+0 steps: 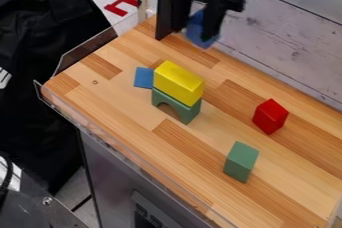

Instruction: Put the blue block on top of yellow rectangular block

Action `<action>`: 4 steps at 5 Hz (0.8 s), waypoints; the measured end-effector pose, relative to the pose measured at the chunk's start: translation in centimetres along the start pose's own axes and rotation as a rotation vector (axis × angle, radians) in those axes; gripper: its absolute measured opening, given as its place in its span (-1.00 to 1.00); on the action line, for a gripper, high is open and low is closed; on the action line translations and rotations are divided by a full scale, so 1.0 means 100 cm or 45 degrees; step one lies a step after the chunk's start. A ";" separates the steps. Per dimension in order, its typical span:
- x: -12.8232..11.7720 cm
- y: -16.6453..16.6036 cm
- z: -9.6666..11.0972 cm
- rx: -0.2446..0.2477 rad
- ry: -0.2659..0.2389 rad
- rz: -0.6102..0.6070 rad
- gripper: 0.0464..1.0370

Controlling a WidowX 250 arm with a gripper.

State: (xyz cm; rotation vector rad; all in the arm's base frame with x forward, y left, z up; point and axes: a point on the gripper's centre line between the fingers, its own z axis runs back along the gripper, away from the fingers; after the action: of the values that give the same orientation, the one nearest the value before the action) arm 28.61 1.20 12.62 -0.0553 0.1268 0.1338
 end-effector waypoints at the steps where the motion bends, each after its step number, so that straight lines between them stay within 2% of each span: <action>1: -0.007 0.014 -0.005 0.040 0.053 0.047 -0.01; 3: -0.017 0.024 -0.017 0.025 0.104 0.114 -0.01; 4: -0.026 0.020 -0.024 -0.013 0.123 0.113 -0.01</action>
State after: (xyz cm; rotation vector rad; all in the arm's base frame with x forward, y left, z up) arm 25.50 2.68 10.44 -0.0663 0.2250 0.2205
